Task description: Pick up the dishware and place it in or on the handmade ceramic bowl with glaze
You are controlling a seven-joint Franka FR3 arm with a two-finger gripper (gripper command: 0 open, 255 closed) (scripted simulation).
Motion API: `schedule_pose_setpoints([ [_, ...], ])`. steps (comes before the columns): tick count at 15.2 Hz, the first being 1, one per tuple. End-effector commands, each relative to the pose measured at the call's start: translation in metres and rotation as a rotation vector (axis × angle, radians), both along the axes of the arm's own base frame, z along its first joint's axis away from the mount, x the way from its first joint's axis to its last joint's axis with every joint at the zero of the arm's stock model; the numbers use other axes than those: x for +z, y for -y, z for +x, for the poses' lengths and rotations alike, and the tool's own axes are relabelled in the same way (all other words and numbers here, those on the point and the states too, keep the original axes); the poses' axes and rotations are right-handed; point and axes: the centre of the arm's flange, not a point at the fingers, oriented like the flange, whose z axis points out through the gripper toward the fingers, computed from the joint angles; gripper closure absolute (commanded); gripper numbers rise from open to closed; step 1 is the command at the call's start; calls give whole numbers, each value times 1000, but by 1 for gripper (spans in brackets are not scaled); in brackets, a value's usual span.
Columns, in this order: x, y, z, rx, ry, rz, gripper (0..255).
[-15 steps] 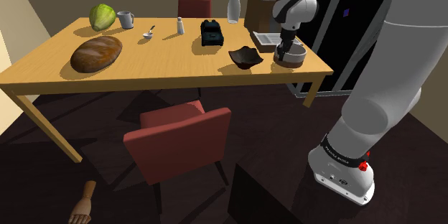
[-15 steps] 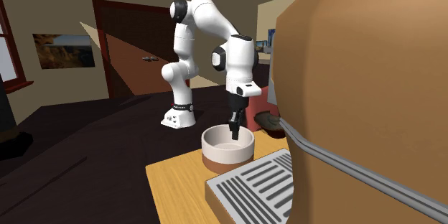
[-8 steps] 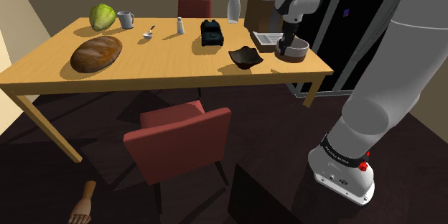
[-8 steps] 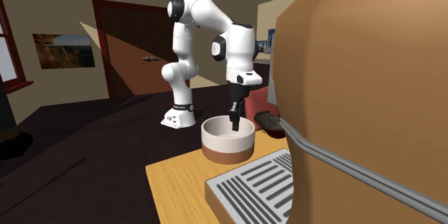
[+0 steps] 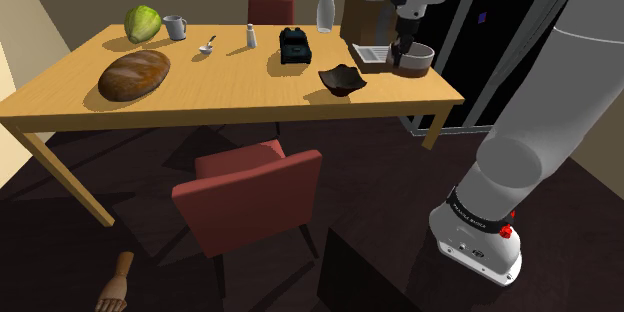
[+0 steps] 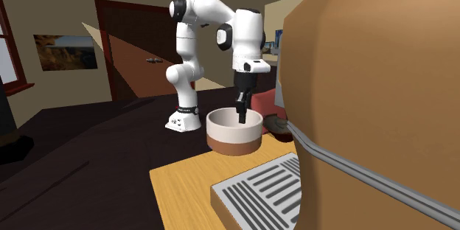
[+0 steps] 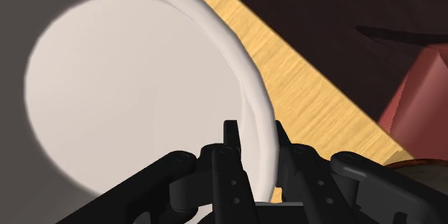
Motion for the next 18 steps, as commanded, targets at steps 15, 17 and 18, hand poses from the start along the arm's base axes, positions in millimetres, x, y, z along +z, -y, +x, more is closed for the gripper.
schedule_pose_setpoints([
  [15,70,-34,19,0,0,0,255],
  [17,71,-57,32,0,0,0,255],
  [18,71,-69,38,0,0,0,255],
])
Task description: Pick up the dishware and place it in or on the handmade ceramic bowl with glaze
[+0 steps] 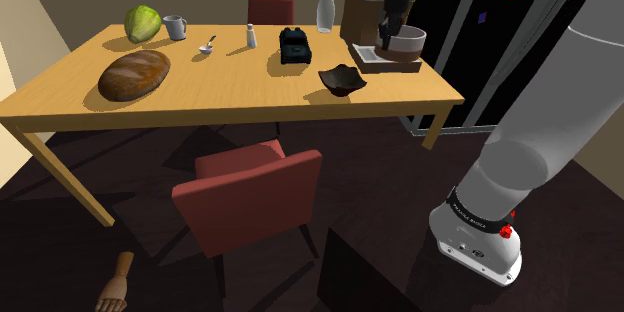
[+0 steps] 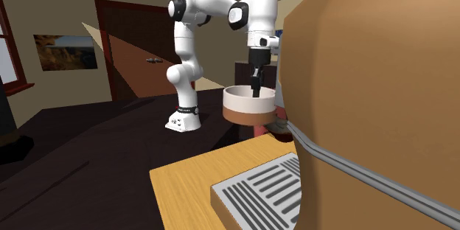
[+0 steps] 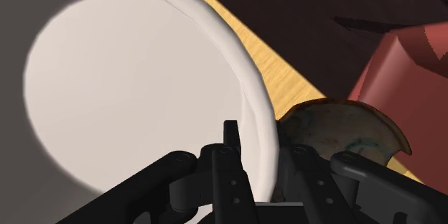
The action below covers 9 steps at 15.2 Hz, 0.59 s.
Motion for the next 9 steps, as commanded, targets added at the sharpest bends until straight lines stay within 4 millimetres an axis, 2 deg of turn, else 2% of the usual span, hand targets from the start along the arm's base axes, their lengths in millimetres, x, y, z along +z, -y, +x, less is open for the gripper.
schedule_pose_setpoints([
  [1,2,-23,13,-1,1,0,255],
  [9,7,-114,65,-1,1,0,255],
])
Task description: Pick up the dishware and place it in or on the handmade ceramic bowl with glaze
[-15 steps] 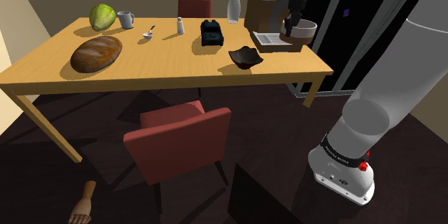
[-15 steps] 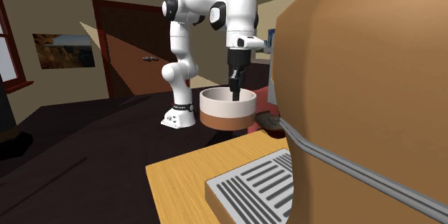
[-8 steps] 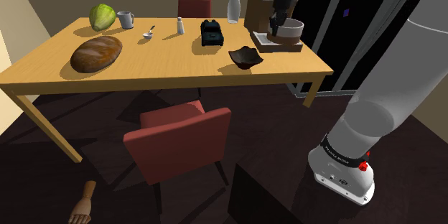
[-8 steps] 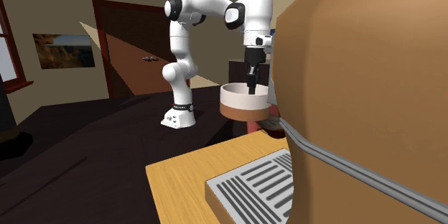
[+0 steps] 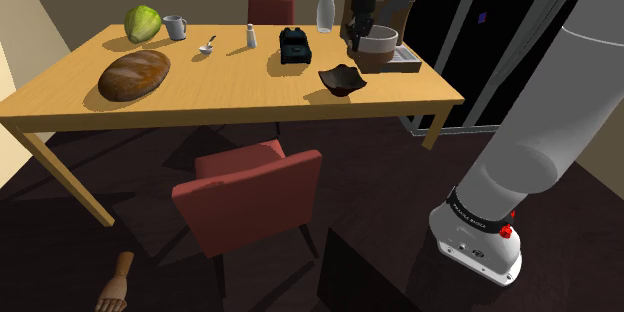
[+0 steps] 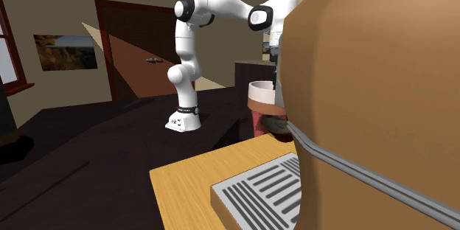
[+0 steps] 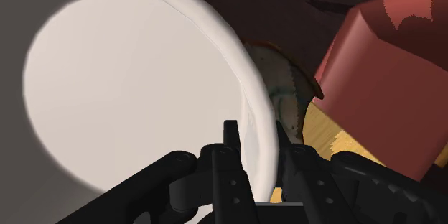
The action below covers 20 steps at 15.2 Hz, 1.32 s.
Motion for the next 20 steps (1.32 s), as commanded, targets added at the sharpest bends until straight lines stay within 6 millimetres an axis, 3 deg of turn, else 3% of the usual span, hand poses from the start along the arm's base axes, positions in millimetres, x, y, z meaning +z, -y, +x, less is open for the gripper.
schedule_pose_setpoints([
  [1,4,-24,15,-1,1,0,255],
  [6,6,-74,44,-1,1,0,255],
  [20,-68,-74,44,-1,1,0,255],
])
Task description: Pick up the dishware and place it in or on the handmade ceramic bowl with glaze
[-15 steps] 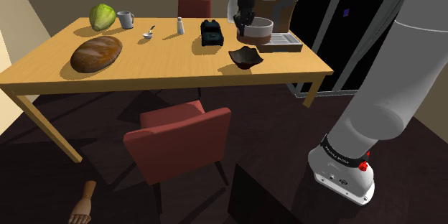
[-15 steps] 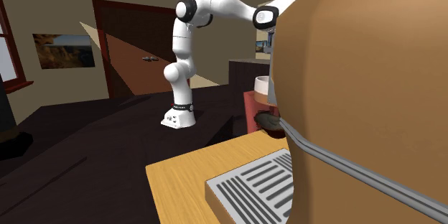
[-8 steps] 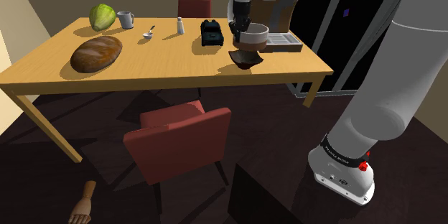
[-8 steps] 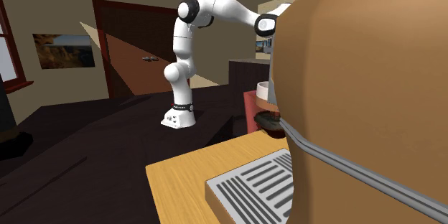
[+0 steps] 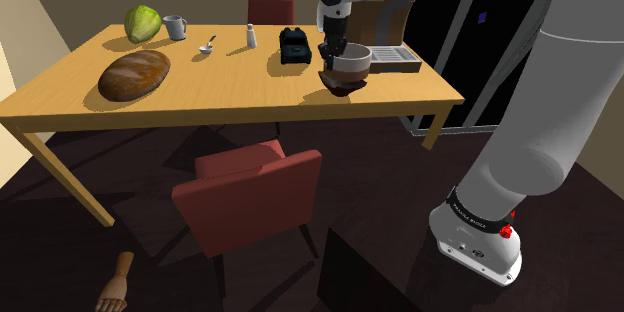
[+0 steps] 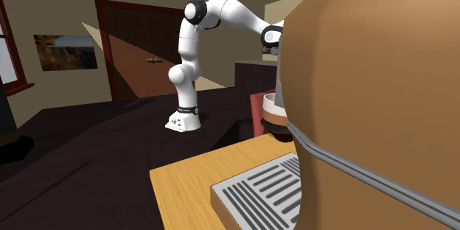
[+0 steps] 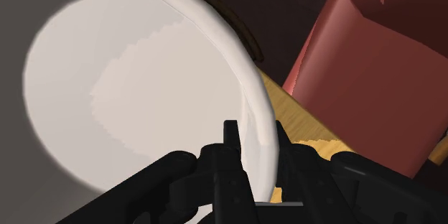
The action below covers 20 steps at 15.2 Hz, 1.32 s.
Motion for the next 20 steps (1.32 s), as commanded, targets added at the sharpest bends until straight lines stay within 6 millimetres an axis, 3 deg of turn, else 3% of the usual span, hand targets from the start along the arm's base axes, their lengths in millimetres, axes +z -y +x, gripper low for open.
schedule_pose_setpoints([
  [1,-13,0,1,0,1,0,255],
  [9,-13,0,1,0,1,0,255],
  [10,-13,0,1,0,1,0,0],
  [15,-13,0,1,0,1,0,0],
  [19,37,1,3,0,1,0,0],
  [20,37,1,3,0,1,0,0],
])
